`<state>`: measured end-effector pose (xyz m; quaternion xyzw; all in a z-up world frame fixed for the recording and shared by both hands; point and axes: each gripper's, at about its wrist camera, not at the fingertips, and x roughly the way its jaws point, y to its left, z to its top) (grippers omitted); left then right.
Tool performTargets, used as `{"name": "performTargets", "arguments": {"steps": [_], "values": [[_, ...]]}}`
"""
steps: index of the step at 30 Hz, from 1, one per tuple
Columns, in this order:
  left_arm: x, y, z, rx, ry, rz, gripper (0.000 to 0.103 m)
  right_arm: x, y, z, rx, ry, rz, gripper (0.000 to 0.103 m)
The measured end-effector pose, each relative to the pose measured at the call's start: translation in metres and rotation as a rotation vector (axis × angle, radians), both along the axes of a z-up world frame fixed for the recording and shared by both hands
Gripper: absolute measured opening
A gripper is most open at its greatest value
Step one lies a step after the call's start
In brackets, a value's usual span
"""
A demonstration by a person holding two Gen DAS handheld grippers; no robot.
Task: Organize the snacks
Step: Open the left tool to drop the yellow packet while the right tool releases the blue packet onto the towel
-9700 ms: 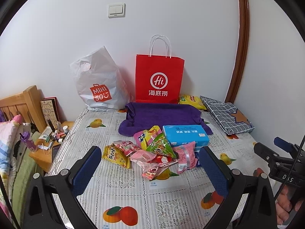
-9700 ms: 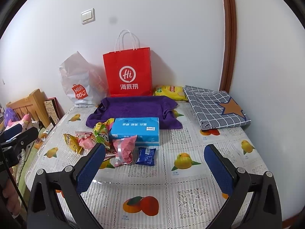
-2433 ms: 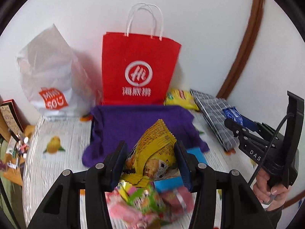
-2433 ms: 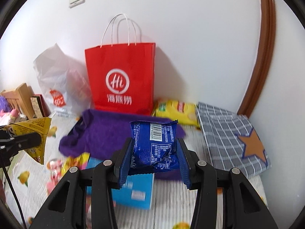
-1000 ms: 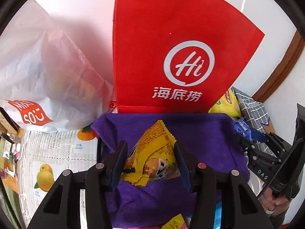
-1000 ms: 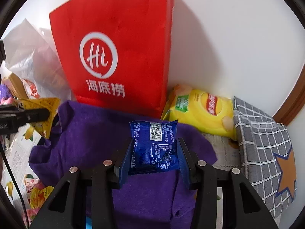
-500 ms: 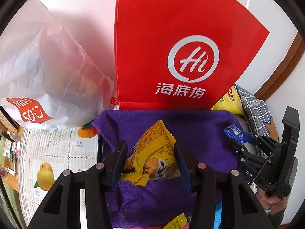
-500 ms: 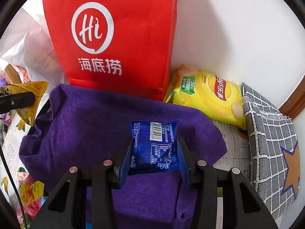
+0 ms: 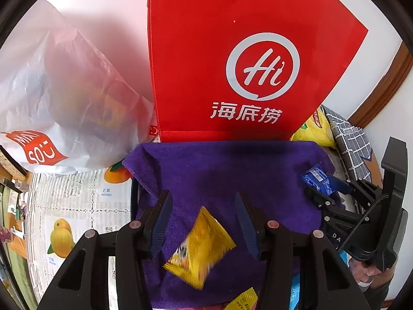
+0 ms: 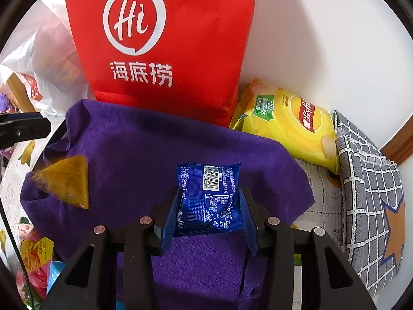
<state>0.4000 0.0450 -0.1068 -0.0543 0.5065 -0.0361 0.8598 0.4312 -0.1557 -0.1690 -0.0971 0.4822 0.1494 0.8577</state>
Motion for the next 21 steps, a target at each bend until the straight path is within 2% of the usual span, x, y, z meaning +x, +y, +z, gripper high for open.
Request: {"name": "performTargets", "arguments": {"steps": [15, 18, 21], "values": [[0.0, -0.005, -0.001, -0.013, 0.006, -0.015, 0.048, 0.002, 0.002, -0.009, -0.021, 0.061, 0.024, 0.048], [-0.002, -0.005, 0.004, -0.028, -0.011, -0.018, 0.048, 0.002, 0.003, -0.004, -0.023, 0.062, 0.026, 0.06], [-0.004, -0.006, 0.009, -0.038, -0.023, -0.026, 0.057, -0.004, 0.006, 0.008, -0.027, 0.02, 0.043, 0.069]]}}
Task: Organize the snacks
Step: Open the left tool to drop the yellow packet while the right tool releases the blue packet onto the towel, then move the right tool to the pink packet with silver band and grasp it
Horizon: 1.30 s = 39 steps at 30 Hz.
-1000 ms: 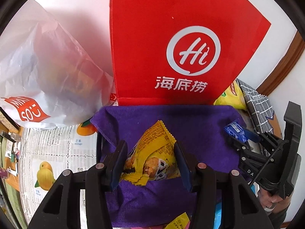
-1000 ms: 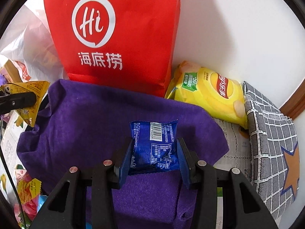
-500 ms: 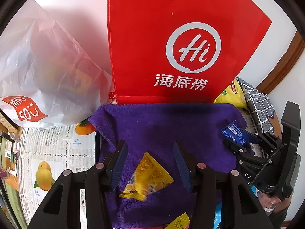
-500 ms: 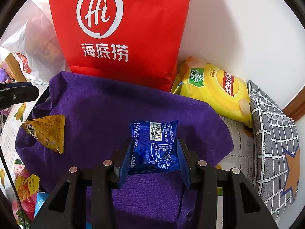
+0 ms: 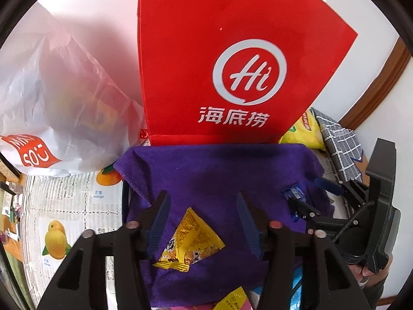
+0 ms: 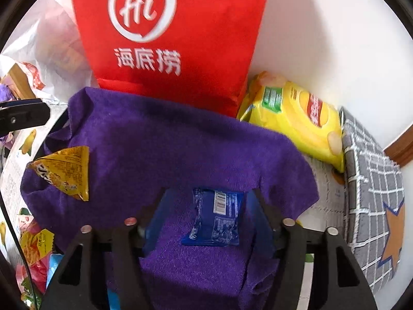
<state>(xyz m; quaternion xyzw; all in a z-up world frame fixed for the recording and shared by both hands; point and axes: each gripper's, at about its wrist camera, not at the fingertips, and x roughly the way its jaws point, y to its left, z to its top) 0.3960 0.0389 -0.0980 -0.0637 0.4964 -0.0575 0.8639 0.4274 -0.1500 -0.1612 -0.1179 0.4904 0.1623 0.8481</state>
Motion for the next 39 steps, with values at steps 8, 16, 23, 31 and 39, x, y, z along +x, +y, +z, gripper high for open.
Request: {"name": "performTargets", "arguments": {"steps": [8, 16, 23, 31, 39], "values": [[-0.01, 0.0, 0.018, -0.011, -0.048, -0.013, 0.064, -0.024, 0.001, 0.052, 0.066, -0.138, -0.034, 0.078], [-0.028, -0.007, 0.042, -0.001, -0.131, -0.048, 0.065, -0.054, -0.005, 0.088, 0.12, -0.267, -0.071, 0.078], [-0.055, -0.003, 0.075, -0.009, -0.261, -0.048, 0.065, -0.095, -0.022, 0.096, 0.138, -0.232, -0.069, 0.078], [-0.078, 0.003, 0.1, -0.042, -0.319, -0.058, 0.065, -0.148, -0.042, 0.111, 0.119, -0.273, -0.136, 0.078], [-0.113, 0.008, 0.111, 0.027, -0.313, -0.049, 0.071, -0.185, -0.052, 0.108, 0.211, -0.202, -0.151, 0.078]]}}
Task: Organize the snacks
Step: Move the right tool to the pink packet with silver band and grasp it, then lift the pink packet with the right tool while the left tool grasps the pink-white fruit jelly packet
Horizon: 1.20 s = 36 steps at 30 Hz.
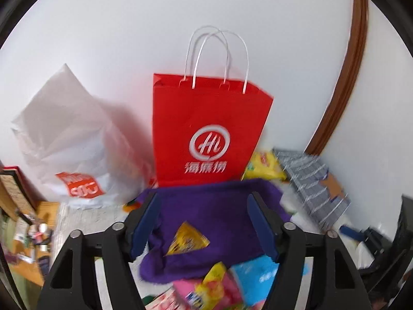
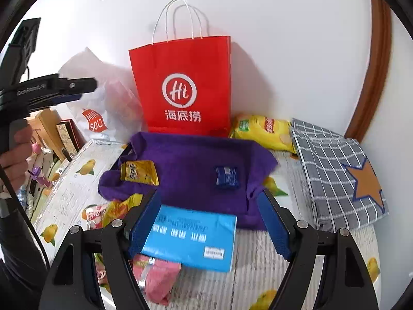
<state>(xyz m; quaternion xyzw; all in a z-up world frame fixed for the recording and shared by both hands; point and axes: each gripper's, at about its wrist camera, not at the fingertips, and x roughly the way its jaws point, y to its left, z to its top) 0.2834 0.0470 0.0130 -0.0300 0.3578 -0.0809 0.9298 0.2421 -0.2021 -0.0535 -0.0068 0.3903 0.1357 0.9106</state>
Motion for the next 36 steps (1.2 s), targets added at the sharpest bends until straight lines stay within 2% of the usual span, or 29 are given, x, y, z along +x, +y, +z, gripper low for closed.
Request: {"name": "performTargets", "arguments": {"steps": [4, 8, 15, 19, 25, 27, 29, 32, 36], "values": [[-0.021, 0.004, -0.008, 0.022, 0.032, 0.004, 0.072, -0.009, -0.003, -0.014, 0.058, 0.051, -0.008, 0.077], [-0.044, 0.014, -0.02, 0.008, 0.054, 0.024, 0.074, -0.02, 0.002, -0.031, 0.096, 0.102, 0.019, 0.073], [-0.075, 0.026, -0.04, 0.034, 0.099, 0.062, 0.076, -0.055, 0.038, -0.06, 0.055, 0.133, 0.139, 0.073], [-0.092, 0.042, -0.051, 0.015, 0.116, 0.099, 0.077, -0.067, 0.056, -0.08, -0.011, 0.152, 0.164, 0.073], [-0.117, 0.069, -0.075, -0.022, 0.154, 0.166, 0.077, -0.066, 0.061, -0.107, -0.022, 0.177, 0.139, 0.073], [-0.123, 0.072, -0.085, -0.03, 0.168, 0.177, 0.077, -0.065, 0.062, -0.112, -0.002, 0.181, 0.147, 0.071], [-0.129, 0.072, -0.095, -0.029, 0.18, 0.182, 0.077, -0.066, 0.063, -0.117, -0.007, 0.171, 0.154, 0.051], [-0.135, 0.066, -0.112, -0.025, 0.208, 0.179, 0.077, -0.075, 0.062, -0.114, -0.03, 0.13, 0.171, 0.048], [-0.133, 0.06, -0.124, -0.034, 0.235, 0.201, 0.077, -0.087, 0.047, -0.102, 0.001, 0.089, 0.17, 0.048]]}}
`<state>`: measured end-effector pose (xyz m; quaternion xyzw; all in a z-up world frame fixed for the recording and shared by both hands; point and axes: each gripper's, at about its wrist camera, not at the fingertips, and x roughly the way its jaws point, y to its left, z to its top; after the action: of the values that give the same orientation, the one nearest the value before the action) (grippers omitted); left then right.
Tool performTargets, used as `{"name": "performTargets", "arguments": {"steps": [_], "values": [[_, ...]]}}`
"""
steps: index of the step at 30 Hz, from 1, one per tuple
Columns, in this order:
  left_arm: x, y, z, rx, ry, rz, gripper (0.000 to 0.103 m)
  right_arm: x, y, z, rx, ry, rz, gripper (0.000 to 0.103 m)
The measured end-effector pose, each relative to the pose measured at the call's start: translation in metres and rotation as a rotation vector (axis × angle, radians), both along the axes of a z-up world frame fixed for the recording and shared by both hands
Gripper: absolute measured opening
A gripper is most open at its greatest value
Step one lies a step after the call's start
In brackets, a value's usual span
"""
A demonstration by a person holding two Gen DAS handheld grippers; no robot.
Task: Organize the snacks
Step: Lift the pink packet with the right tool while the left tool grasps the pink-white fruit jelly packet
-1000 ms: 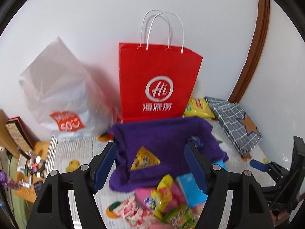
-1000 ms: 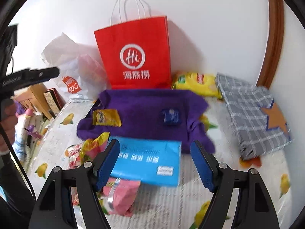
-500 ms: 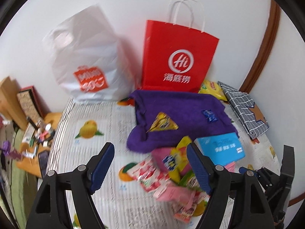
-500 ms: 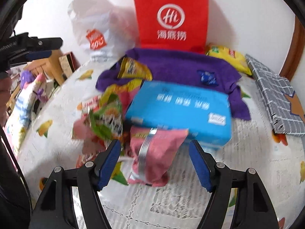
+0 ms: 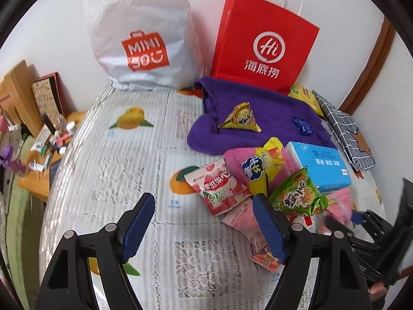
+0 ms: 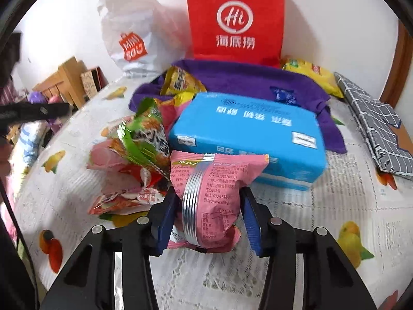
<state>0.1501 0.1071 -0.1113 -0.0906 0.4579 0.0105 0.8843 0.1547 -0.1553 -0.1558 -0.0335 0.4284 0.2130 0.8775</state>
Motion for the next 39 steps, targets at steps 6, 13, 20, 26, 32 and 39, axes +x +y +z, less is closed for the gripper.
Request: {"name": "performTargets", "arguments": {"steps": [6, 13, 20, 26, 32, 39], "values": [[0.022, -0.005, -0.021, -0.002, 0.067, 0.05, 0.077, -0.009, -0.035, 0.006, -0.043, -0.047, -0.061, 0.048], [0.053, -0.003, -0.049, -0.074, 0.138, 0.078, 0.077, -0.007, -0.067, 0.002, -0.024, -0.04, -0.113, 0.048], [0.076, -0.013, -0.071, -0.089, 0.198, 0.074, 0.075, 0.003, -0.069, -0.003, 0.006, -0.046, -0.107, 0.048], [0.067, -0.011, -0.073, -0.049, 0.166, 0.056, 0.063, 0.008, -0.065, -0.006, -0.017, -0.05, -0.091, 0.048], [0.073, -0.012, -0.074, 0.02, 0.183, 0.019, 0.068, 0.008, -0.066, -0.009, -0.007, -0.055, -0.077, 0.048], [0.086, -0.029, -0.078, 0.144, 0.146, -0.016, 0.054, 0.012, -0.066, -0.021, -0.013, -0.03, -0.084, 0.048]]}}
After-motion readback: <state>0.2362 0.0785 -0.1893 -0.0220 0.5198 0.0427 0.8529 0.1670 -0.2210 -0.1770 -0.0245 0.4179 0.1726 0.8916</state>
